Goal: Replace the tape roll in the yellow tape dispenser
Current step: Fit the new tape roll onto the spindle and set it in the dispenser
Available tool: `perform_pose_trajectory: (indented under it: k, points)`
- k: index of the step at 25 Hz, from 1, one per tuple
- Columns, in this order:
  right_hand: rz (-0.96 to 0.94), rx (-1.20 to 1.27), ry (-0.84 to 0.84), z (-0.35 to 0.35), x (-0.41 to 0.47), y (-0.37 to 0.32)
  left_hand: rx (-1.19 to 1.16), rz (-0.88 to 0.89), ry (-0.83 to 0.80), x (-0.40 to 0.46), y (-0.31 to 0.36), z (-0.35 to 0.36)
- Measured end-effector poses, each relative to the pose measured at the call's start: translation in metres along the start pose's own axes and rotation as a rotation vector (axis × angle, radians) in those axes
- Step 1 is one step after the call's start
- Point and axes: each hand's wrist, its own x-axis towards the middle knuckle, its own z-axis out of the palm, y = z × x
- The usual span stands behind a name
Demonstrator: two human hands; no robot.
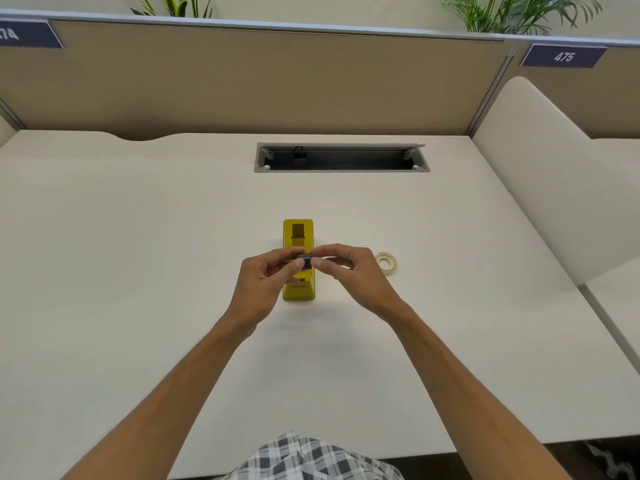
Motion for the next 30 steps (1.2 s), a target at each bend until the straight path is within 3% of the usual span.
perform_pose_trajectory:
  k: [2, 5, 10, 15, 19, 24, 27, 30]
  points:
    - [0.0, -0.118, 0.135, -0.006, 0.002, 0.008, -0.006, -0.021, 0.027, 0.001, -0.001, 0.001]
    - [-0.053, -0.709, 0.392, -0.024, 0.004, 0.033, -0.022, -0.037, 0.058, 0.0, -0.002, 0.0]
    - [0.208, -1.135, 0.292, -0.06, 0.012, 0.069, -0.006, -0.018, 0.048, -0.002, -0.002, -0.002]
    - [0.272, -1.191, 0.275, -0.076, 0.018, 0.079, 0.053, -0.011, 0.073, -0.002, -0.003, -0.004]
    - [0.273, -1.068, 0.314, -0.078, 0.019, 0.075, 0.028, -0.006, 0.051, -0.003, -0.002, -0.004]
    - [0.243, -0.274, 0.479, -0.066, 0.013, 0.057, 0.014, -0.012, 0.051, -0.004, 0.001, -0.003]
    - [0.194, 0.03, 0.422, -0.055, 0.008, 0.042, -0.002, -0.019, 0.048, -0.004, 0.002, -0.002]
    - [0.11, 0.178, 0.295, -0.046, 0.003, 0.026, -0.018, -0.036, 0.05, -0.003, 0.003, 0.0]
